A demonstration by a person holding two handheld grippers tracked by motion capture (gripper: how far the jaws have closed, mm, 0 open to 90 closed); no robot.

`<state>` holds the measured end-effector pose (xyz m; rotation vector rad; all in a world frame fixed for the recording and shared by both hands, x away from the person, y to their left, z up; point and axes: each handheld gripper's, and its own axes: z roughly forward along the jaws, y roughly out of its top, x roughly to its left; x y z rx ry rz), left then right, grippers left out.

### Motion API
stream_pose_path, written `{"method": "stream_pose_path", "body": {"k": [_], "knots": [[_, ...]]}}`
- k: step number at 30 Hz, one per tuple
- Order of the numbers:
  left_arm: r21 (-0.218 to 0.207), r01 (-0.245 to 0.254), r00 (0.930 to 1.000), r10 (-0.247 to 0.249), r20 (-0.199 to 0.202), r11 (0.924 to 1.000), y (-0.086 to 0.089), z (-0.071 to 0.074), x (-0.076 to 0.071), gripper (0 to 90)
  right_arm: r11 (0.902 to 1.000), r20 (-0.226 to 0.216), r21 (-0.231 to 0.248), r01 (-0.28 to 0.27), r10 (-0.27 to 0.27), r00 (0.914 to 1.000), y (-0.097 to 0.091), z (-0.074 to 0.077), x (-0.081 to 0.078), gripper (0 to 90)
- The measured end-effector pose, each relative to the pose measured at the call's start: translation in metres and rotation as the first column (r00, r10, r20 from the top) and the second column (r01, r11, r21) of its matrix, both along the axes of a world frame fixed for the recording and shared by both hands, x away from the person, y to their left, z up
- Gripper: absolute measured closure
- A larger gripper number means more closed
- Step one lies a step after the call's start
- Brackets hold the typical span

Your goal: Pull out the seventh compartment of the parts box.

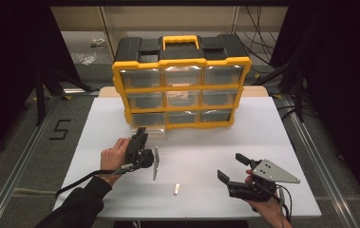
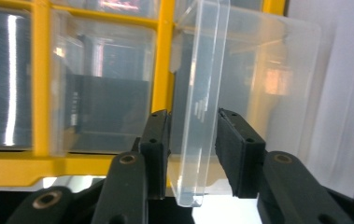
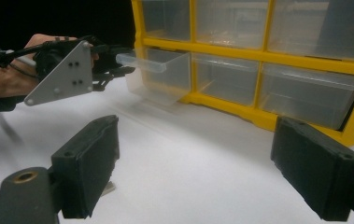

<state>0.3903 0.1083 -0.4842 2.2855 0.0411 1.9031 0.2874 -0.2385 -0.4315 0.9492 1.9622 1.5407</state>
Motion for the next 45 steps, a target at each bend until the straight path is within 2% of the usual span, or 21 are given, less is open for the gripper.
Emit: {"method": "stream_pose_path", "body": {"k": [1,5,7,11,15,20,25,32,36,38,45], "knots": [[0.000,-0.002,1.0000,0.002,0.003,1.0000,0.001,0.001,0.001,62.7,1.0000,0.000,0.000,0.000,0.000,1.0000,0.000,0.000,0.000,16.3],[-0.009,0.011,0.9995,-0.011,-0.029,0.9999,0.003,0.004,0.006,65.9,1.0000,0.000,-0.001,-0.001,0.001,1.0000,0.000,0.000,0.001,16.3],[-0.014,0.015,0.9972,-0.016,-0.072,0.9998,0.004,0.006,0.009,67.9,1.0000,-0.001,-0.001,-0.002,0.002,1.0000,0.001,0.000,0.000,16.3],[-0.012,0.034,0.9955,-0.035,-0.088,0.9994,0.005,0.008,0.010,72.8,1.0000,0.001,-0.001,-0.001,0.001,1.0000,0.000,0.000,0.001,16.3],[0.016,0.034,0.9968,-0.033,-0.073,0.9993,0.004,0.006,0.008,74.2,1.0000,0.001,-0.002,-0.002,0.002,1.0000,0.000,0.000,0.001,16.3],[0.018,0.044,0.9960,-0.043,-0.078,0.9989,0.003,0.005,0.001,74.8,1.0000,-0.001,-0.001,0.001,-0.001,1.0000,0.000,0.000,0.000,16.3],[0.045,0.048,0.9962,-0.045,-0.075,0.9978,0.004,0.005,-0.002,75.0,1.0000,0.000,0.001,-0.001,0.001,1.0000,0.000,0.000,0.000,16.3],[0.037,0.051,0.9959,-0.048,-0.077,0.9980,0.005,0.004,-0.006,75.0,1.0000,0.000,0.001,-0.001,0.001,1.0000,0.000,0.000,0.000,16.3],[0.056,0.061,0.9959,-0.057,-0.070,0.9966,0.006,0.004,-0.009,75.0,1.0000,0.000,0.001,-0.001,0.001,1.0000,0.000,0.000,0.000,16.3],[0.042,0.063,0.9953,-0.060,-0.076,0.9971,0.007,0.003,-0.011,75.0,1.0000,0.000,0.000,-0.001,0.001,1.0000,0.000,0.000,0.000,16.4],[0.045,0.073,0.9957,-0.070,-0.061,0.9963,0.008,0.002,-0.012,75.0,1.0000,0.000,-0.001,0.000,0.000,1.0000,0.000,0.000,0.000,16.4]]}}
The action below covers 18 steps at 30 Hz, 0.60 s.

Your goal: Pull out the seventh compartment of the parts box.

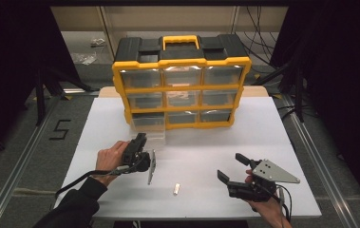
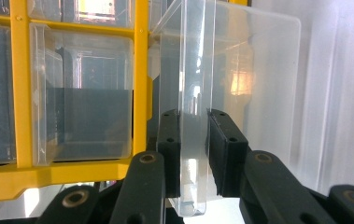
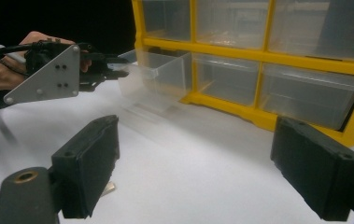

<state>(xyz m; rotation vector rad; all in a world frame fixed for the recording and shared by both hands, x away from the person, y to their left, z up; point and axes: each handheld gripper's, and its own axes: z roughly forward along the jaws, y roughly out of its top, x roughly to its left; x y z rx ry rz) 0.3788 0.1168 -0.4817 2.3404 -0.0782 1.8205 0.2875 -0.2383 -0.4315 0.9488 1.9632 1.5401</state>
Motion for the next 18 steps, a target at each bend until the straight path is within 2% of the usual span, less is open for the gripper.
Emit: {"method": "stream_pose_path", "body": {"k": [4,9,10,11,14,15,18], "knots": [[0.008,-0.003,1.0000,0.003,0.001,1.0000,-0.0005,0.0000,-0.0001,74.8,1.0000,0.001,0.001,0.000,0.000,1.0000,0.0000,0.0000,0.0000,16.4],[-0.011,-0.017,0.9998,0.017,-0.009,0.9998,-0.0005,0.0000,-0.0003,73.2,1.0000,0.001,0.000,0.000,0.000,1.0000,0.0000,0.0000,-0.0001,16.4],[-0.017,-0.021,0.9997,0.020,-0.017,0.9997,-0.0004,0.0001,-0.0003,71.5,1.0000,0.001,0.000,0.000,0.000,1.0000,0.0001,0.0001,-0.0002,16.4],[-0.029,-0.029,0.9993,0.028,-0.025,0.9991,-0.0004,-0.0003,-0.0004,65.2,1.0000,0.000,-0.001,0.001,-0.001,1.0000,0.0001,0.0001,0.0001,16.4],[-0.054,-0.039,0.9977,0.036,-0.057,0.9978,0.0002,0.0004,-0.0016,62.9,1.0000,0.000,0.000,0.001,-0.001,1.0000,0.0000,0.0000,0.0001,16.4],[-0.054,-0.035,0.9983,0.032,-0.049,0.9980,0.0003,0.0010,-0.0020,61.5,1.0000,0.001,0.001,0.000,0.000,1.0000,-0.0001,0.0000,0.0000,16.4],[-0.076,-0.045,0.9967,0.040,-0.071,0.9961,-0.0003,0.0030,-0.0045,54.4,1.0000,-0.001,0.000,0.001,-0.001,1.0000,-0.0008,-0.0001,0.0000,16.4]]}}
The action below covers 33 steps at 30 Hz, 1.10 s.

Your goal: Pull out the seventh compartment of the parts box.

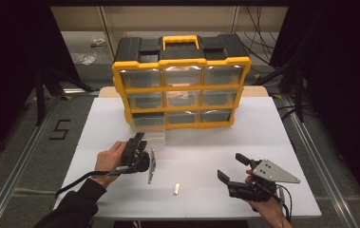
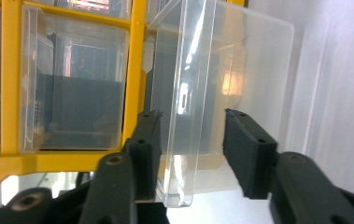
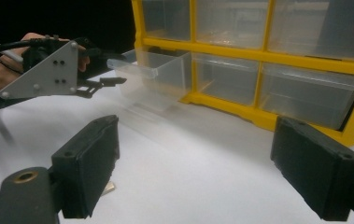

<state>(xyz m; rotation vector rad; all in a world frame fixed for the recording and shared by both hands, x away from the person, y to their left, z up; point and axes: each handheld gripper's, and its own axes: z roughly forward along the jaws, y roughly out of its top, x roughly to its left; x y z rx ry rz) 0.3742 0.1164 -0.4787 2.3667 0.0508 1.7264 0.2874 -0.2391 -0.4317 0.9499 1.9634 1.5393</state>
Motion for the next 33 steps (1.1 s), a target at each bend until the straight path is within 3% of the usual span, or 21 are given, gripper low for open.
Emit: {"method": "stream_pose_path", "body": {"k": [11,15,18,21,25,28,30,33], "knots": [[-0.133,0.003,0.9983,-0.010,-0.057,0.9912,-0.003,0.003,-0.007,40.4,1.0000,0.000,-0.001,0.001,-0.001,1.0000,0.000,0.000,0.000,16.4],[-0.216,-0.011,0.9944,-0.012,-0.105,0.9763,-0.002,0.009,-0.008,36.6,1.0000,0.001,-0.002,0.002,-0.002,1.0000,0.000,0.000,0.000,16.4],[-0.281,-0.023,0.9893,-0.019,-0.144,0.9593,-0.002,0.012,-0.009,32.8,1.0000,-0.001,-0.003,0.002,-0.002,1.0000,0.000,0.000,0.000,16.4],[-0.329,-0.034,0.9792,-0.034,-0.200,0.9437,-0.002,0.015,-0.010,28.8,1.0000,-0.001,-0.002,0.003,-0.003,1.0000,0.000,0.000,0.000,16.4],[-0.414,-0.034,0.9581,-0.089,-0.272,0.9095,-0.002,0.016,-0.011,26.0,1.0000,0.001,-0.002,0.002,-0.002,1.0000,0.000,0.000,0.000,16.4],[-0.502,-0.032,0.9383,-0.148,-0.313,0.8641,-0.002,0.018,-0.012,24.3,1.0000,0.000,-0.004,0.003,-0.003,1.0000,0.000,0.000,0.000,16.4],[-0.562,-0.039,0.9206,-0.189,-0.341,0.8260,-0.001,0.021,-0.012,23.5,1.0000,0.001,-0.004,0.003,-0.003,1.0000,0.000,0.000,0.000,16.4],[-0.624,-0.063,0.8994,-0.227,-0.374,0.7788,0.000,0.025,-0.011,22.4,1.0000,0.001,0.000,0.004,-0.004,1.0000,0.000,0.000,0.000,16.4]]}}
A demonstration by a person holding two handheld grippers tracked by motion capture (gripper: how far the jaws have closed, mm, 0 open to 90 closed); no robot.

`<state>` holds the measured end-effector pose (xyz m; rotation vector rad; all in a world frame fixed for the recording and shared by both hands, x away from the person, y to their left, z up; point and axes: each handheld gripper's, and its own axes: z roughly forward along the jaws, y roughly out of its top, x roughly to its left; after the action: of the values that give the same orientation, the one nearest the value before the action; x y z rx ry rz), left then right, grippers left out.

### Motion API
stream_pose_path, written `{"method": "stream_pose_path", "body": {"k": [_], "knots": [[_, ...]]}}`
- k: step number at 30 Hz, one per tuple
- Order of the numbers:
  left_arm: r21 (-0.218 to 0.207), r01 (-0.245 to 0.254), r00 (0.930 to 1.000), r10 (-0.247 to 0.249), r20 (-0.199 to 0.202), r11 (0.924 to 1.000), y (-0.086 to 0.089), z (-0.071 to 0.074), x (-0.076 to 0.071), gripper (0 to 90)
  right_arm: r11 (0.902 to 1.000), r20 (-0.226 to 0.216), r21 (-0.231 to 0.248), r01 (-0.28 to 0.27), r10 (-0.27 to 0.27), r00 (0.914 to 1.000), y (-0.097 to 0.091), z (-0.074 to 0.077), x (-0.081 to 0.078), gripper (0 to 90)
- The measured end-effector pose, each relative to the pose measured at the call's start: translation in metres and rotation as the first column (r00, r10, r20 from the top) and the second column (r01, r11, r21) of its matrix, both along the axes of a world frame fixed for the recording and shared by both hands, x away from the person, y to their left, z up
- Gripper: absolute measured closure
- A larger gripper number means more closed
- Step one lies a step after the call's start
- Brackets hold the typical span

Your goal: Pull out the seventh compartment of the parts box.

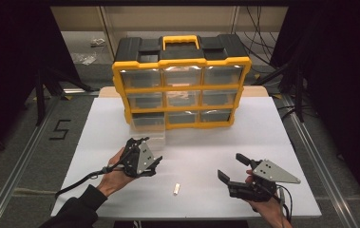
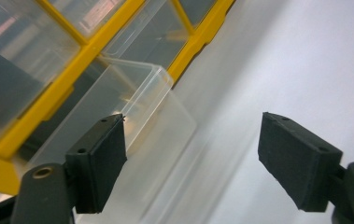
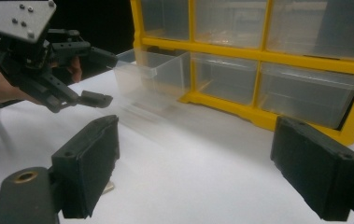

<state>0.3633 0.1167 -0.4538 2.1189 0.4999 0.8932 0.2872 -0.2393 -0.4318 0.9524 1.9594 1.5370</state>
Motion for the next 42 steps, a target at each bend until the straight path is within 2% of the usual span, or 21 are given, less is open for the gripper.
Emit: {"method": "stream_pose_path", "body": {"k": [4,7,11,17,21,24,28,33,38,42], "knots": [[-0.097,0.021,0.9962,-0.029,-0.082,0.9950,0.001,0.003,0.001,19.7,1.0000,0.000,-0.004,-0.001,0.001,1.0000,0.000,0.000,0.000,16.4],[-0.188,0.022,0.9866,-0.051,-0.155,0.9818,0.003,0.002,0.003,19.2,1.0000,-0.001,-0.003,0.000,0.000,1.0000,0.000,0.000,0.000,16.4],[-0.235,0.013,0.9810,-0.058,-0.185,0.9720,0.005,0.003,0.004,18.9,1.0000,0.000,-0.004,0.000,0.000,1.0000,0.000,0.000,0.000,16.4],[-0.309,-0.001,0.9626,-0.083,-0.258,0.9509,0.006,0.004,0.003,17.4,1.0000,0.000,-0.003,0.001,-0.001,1.0000,0.000,0.000,0.000,16.4],[-0.343,-0.003,0.9519,-0.103,-0.289,0.9393,0.006,0.003,0.000,15.5,1.0000,0.001,-0.003,0.000,0.000,1.0000,0.000,0.000,0.000,16.4],[-0.345,0.000,0.9503,-0.107,-0.292,0.9387,0.004,0.002,-0.003,15.4,1.0000,0.000,-0.001,0.002,-0.002,1.0000,0.000,0.000,0.000,16.4],[-0.350,0.006,0.9421,-0.123,-0.312,0.9366,0.002,-0.001,-0.004,15.0,1.0000,0.001,-0.005,0.000,0.000,1.0000,0.000,0.000,0.000,16.4],[-0.348,0.010,0.9363,-0.131,-0.326,0.9375,-0.001,-0.004,-0.007,14.9,1.0000,0.000,-0.002,0.001,-0.001,1.0000,0.000,0.000,0.000,16.4],[-0.344,0.021,0.9359,-0.140,-0.323,0.9388,-0.002,-0.005,-0.008,15.0,1.0000,-0.001,-0.005,-0.001,0.001,1.0000,0.000,0.000,0.000,16.4],[-0.322,0.029,0.9376,-0.138,-0.319,0.9461,-0.004,-0.007,-0.010,15.1,1.0000,-0.001,-0.005,0.000,0.000,1.0000,0.000,0.000,0.000,16.4]]}}
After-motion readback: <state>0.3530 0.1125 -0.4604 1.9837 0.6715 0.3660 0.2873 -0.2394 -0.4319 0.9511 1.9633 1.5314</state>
